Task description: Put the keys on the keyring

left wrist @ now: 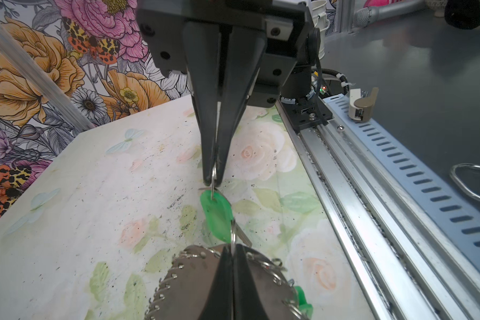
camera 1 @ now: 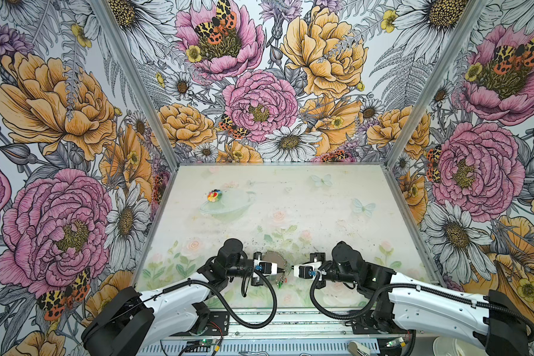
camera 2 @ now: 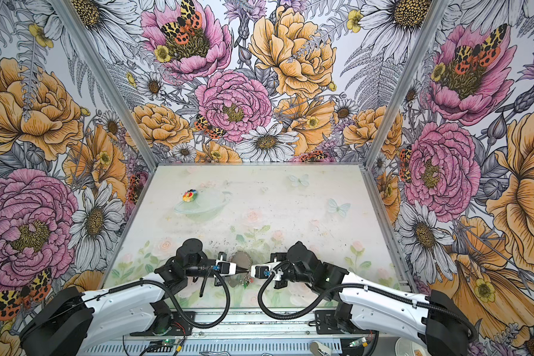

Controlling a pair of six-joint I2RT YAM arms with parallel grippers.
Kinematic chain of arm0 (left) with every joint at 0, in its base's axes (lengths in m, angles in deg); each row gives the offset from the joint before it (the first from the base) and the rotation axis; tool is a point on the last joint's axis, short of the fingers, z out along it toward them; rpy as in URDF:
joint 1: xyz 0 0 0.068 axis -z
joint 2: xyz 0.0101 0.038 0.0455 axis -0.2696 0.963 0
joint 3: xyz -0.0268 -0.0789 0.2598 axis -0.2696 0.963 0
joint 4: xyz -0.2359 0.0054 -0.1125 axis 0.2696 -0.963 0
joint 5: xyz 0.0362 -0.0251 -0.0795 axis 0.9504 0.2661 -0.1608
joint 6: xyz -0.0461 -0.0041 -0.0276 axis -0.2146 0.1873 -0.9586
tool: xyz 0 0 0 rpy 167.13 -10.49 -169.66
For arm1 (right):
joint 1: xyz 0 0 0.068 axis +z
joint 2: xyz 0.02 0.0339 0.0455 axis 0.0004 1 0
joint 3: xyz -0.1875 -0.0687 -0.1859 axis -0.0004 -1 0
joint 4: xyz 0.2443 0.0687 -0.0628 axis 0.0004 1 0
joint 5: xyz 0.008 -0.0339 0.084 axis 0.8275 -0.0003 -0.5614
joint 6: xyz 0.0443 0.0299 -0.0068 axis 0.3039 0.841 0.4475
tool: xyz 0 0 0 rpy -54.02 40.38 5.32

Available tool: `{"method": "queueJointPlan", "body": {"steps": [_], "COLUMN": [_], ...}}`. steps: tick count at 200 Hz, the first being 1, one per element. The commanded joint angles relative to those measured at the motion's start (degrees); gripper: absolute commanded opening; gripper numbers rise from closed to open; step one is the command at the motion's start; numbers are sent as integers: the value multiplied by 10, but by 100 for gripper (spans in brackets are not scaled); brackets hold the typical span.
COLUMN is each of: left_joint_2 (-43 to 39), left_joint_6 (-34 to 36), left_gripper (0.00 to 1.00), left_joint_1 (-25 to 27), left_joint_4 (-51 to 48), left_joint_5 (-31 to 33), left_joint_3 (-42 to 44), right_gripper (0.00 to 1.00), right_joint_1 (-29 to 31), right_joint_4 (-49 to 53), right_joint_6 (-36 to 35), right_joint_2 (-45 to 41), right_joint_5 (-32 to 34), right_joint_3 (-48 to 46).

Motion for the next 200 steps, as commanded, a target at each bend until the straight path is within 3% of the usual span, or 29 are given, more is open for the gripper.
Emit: {"method": "queueJointPlan", "body": {"steps": [1,200], "left_joint_2": [-3,6], "left_joint_6": [-9,-21], "left_gripper": [0,0], "left_joint_1": [-2,-2], "left_joint_4": [-1,4], "left_joint_5": [-28,-45], "left_joint_3": [-14,-20], "right_gripper": [0,0], "right_joint_1": [5,8], "right_joint_4": [0,-29], "right_joint_6": [-3,-6], "right_joint_2": [0,34], "right_joint_5": [-36,-48], "right_joint_3": [2,12]}}
